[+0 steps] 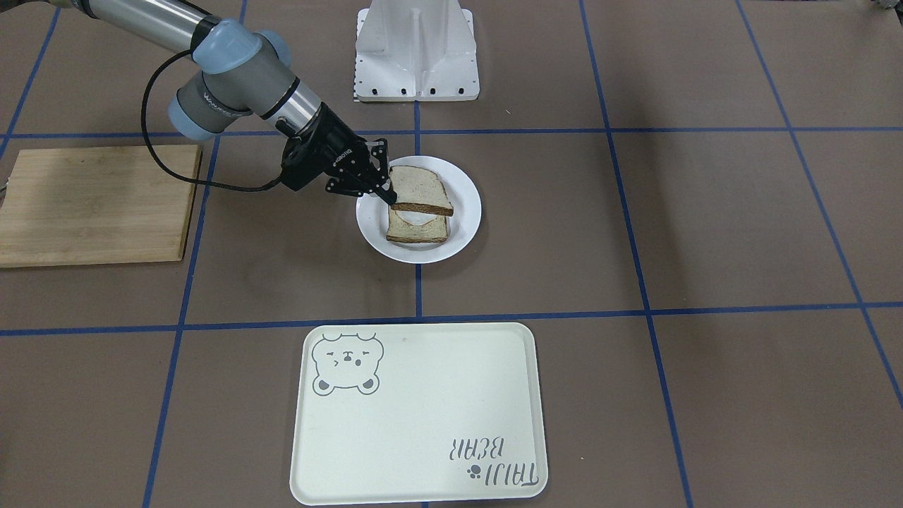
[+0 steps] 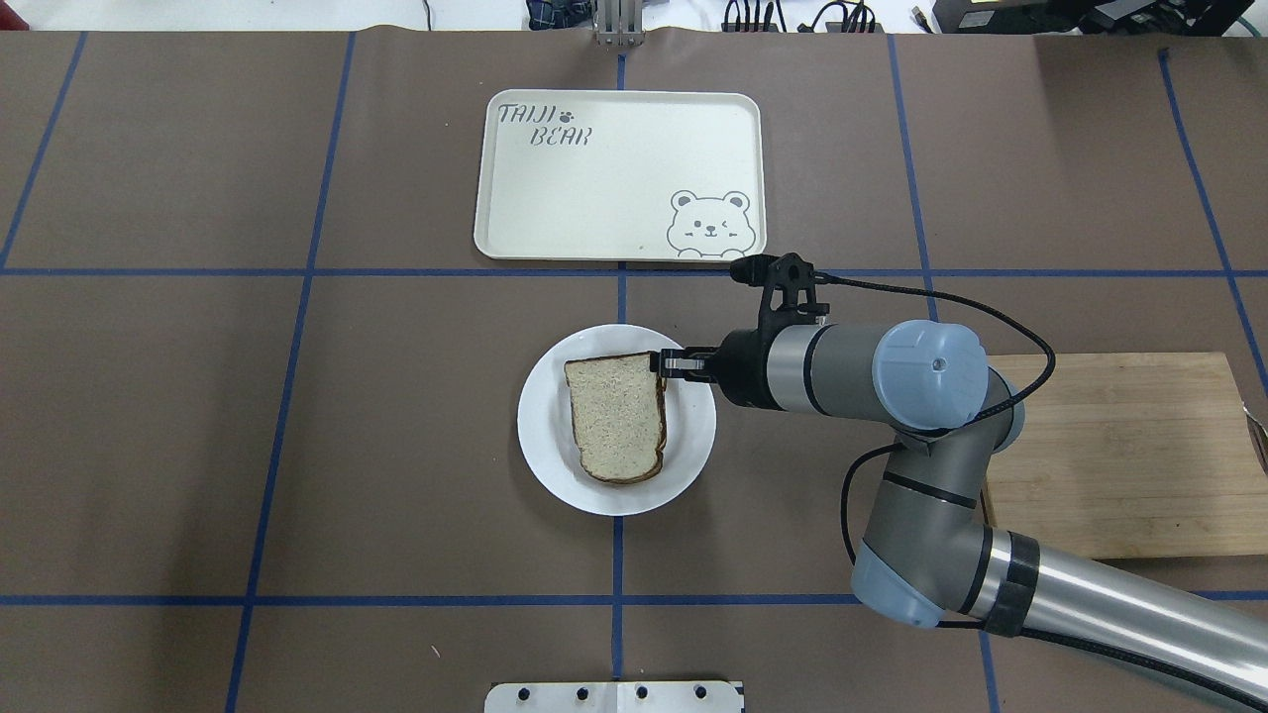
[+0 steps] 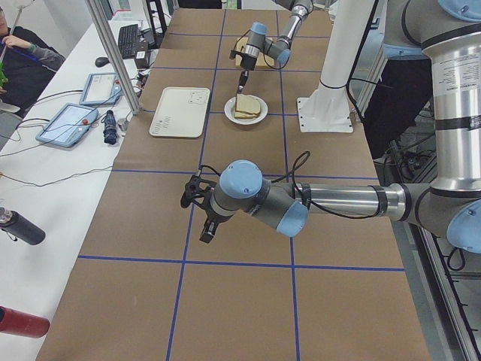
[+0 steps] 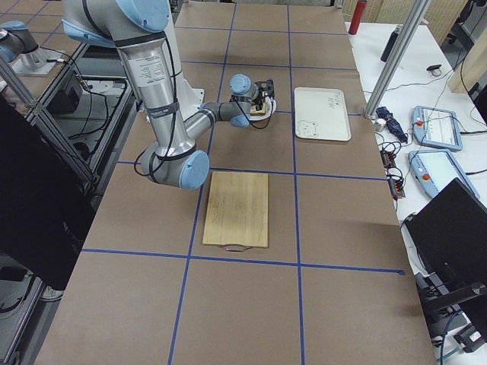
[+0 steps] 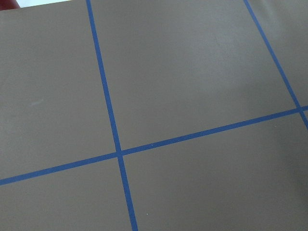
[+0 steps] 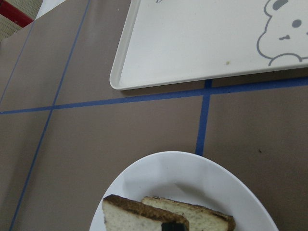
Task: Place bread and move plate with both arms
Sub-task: 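Lower the bread onto the egg slice and open the right gripper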
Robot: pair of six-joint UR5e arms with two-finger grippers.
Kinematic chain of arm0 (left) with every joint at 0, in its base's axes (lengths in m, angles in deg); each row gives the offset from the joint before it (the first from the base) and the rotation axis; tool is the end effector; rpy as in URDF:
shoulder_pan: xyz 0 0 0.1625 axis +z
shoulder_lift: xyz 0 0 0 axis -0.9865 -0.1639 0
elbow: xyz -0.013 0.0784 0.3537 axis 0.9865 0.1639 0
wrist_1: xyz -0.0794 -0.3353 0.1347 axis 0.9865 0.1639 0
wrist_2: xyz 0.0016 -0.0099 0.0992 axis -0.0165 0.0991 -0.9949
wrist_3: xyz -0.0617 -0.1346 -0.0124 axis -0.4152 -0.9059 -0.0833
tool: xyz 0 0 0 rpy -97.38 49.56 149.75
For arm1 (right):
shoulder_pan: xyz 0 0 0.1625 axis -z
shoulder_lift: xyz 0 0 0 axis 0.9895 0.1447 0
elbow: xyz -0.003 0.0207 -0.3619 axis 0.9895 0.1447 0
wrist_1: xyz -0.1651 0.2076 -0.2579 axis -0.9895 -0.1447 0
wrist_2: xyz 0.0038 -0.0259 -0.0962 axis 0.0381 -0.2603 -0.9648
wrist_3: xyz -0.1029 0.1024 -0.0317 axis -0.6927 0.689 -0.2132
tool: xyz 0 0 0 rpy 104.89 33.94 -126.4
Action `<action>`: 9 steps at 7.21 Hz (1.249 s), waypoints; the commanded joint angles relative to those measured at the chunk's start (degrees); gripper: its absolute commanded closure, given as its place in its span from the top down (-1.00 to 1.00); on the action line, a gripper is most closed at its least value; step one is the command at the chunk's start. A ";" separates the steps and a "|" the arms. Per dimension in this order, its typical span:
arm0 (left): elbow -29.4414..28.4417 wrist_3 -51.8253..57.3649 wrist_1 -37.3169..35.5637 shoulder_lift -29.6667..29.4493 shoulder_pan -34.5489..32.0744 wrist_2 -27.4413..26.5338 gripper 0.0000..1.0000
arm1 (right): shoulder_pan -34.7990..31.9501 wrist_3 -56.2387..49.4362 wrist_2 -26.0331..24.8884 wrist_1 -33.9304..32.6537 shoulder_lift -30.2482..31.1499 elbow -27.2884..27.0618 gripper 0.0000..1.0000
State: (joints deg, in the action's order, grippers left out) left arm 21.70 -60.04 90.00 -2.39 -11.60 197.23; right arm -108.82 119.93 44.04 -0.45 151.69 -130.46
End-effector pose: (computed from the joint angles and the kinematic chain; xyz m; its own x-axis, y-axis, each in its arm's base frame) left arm -0.0332 -0.4123 0.5437 0.6327 0.2551 -0.7312 0.1109 0.9046 0.4116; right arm -0.4986 -0.3815 0.2511 0.1755 -0.1791 0.9681 -0.2918 0.9297 0.2249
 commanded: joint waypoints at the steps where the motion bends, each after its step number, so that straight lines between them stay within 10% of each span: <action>1: 0.28 0.00 0.00 0.00 -0.03 0.09 0.96 | -0.10 -0.59 -1.42 0.24 -0.31 2.55 -1.00; 2: 0.11 0.00 0.00 0.00 -0.03 0.00 0.96 | -0.19 -0.50 -1.60 0.24 -0.22 2.91 -1.00; 3: 0.20 0.00 0.00 0.00 -0.03 0.00 0.96 | -0.27 -0.50 -1.60 0.24 -0.22 3.52 -0.23; 4: 0.11 0.09 0.00 0.09 -0.11 0.09 0.96 | -1.58 -2.68 -1.34 -0.19 0.04 3.62 0.99; 9: 0.20 0.09 0.00 0.00 0.06 2.28 0.97 | -23.07 -16.97 17.06 -15.34 1.18 3.09 1.00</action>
State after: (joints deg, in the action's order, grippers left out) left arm 21.62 -59.99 89.80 -2.37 -11.59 199.28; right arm -125.02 108.16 54.38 -9.58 152.67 -127.23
